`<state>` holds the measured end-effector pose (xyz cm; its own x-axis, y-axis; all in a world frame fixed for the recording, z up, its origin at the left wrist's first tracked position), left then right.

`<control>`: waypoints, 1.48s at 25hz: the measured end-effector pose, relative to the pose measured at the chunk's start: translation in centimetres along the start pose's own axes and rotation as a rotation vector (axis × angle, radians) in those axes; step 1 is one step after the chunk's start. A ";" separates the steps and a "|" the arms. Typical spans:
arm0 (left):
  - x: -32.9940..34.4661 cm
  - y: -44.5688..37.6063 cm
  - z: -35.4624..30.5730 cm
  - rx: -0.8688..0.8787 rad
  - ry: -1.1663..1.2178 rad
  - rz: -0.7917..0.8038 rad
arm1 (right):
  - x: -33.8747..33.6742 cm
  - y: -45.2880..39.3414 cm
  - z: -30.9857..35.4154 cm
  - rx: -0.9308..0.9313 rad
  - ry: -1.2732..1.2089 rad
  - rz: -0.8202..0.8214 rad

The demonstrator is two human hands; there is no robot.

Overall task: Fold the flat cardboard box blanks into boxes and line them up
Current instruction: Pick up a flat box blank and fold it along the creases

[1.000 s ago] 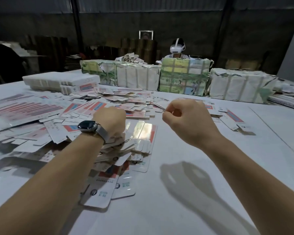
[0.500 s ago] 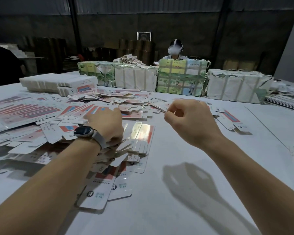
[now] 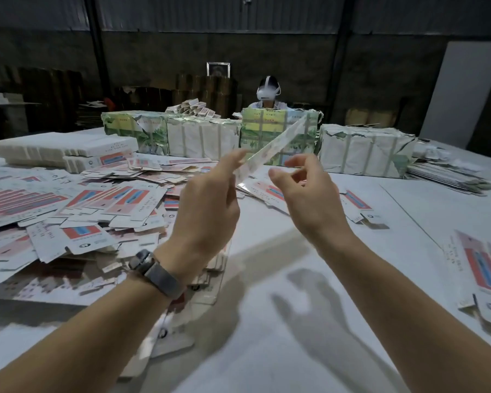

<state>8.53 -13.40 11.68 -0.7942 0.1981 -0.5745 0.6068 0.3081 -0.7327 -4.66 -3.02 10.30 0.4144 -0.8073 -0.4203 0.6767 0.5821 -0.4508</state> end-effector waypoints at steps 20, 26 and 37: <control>11.3 -3.4 -4.5 -0.395 1.124 0.309 | -4.2 -0.3 -0.5 -0.108 -0.265 0.331; 12.2 -2.6 -4.8 -0.404 1.161 0.322 | -4.9 0.6 -0.3 -0.116 -0.089 0.460; 10.7 -3.0 -7.1 -0.117 0.925 0.289 | -10.3 1.5 0.5 -0.296 -0.031 -0.031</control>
<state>-2.00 -5.56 10.34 -0.3567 0.9174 -0.1766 0.8150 0.2132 -0.5388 -7.60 6.12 14.40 0.4177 -0.8248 -0.3810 0.4845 0.5570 -0.6746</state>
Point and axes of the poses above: each hand's wrist, its own y-axis away from the middle knuckle, its own x-axis out of the palm, z = x × y, the point moved 9 cm from there along -y, towards the middle knuckle, and after that the axes turned 9 degrees about z, right-handed, at the moved point
